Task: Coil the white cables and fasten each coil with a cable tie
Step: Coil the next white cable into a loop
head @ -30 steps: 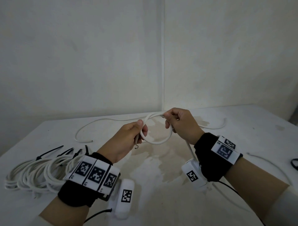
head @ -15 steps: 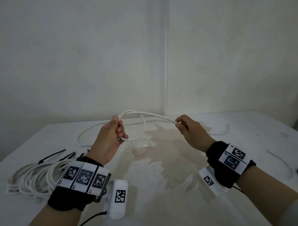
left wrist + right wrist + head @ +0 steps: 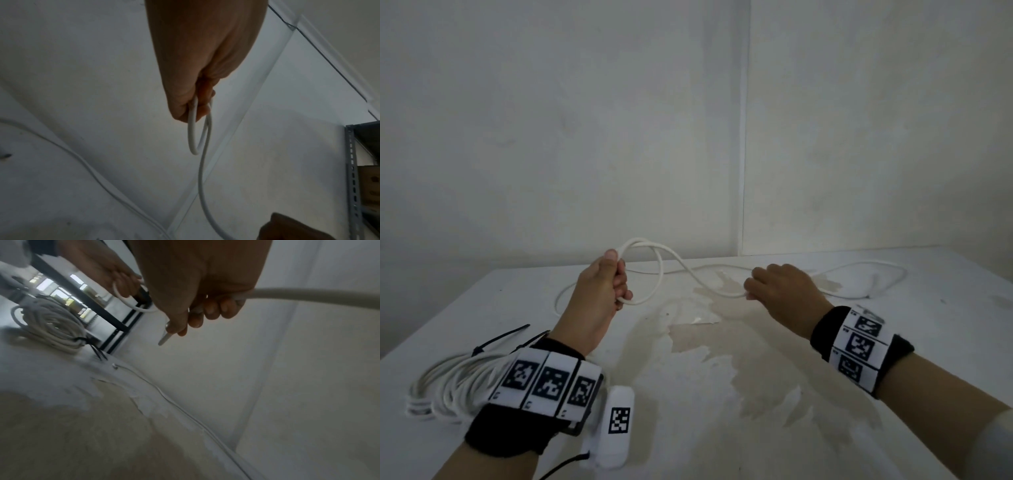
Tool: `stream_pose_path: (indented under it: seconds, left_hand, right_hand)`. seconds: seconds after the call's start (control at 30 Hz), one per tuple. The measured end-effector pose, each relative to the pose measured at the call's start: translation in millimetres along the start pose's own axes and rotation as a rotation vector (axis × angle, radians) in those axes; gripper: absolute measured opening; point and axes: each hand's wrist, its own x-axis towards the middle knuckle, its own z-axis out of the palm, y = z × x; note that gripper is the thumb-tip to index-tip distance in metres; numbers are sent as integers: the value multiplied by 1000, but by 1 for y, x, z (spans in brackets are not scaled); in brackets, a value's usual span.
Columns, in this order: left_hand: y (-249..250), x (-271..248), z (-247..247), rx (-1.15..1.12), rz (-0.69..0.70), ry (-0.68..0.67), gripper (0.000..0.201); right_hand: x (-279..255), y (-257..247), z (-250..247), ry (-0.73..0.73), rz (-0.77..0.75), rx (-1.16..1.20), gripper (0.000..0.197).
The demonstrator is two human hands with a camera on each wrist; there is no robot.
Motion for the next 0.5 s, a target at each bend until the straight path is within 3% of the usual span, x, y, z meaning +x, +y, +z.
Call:
stream_pose_path:
  seconds: [0.1, 0.27, 0.4, 0.5]
  left_hand:
    - [0, 0, 7, 48, 19, -20, 37]
    - [-5, -6, 26, 179, 38, -77, 37]
    - [-9, -21, 42, 257, 53, -177, 36]
    - [-11, -29, 48, 349, 110, -267, 37]
  right_hand:
    - [9, -17, -3, 102, -142, 18, 21]
    - [24, -48, -11, 202, -248, 120, 6]
    - [37, -63, -20, 294, -233, 231, 9]
    - [41, -63, -22, 333, -139, 371, 10]
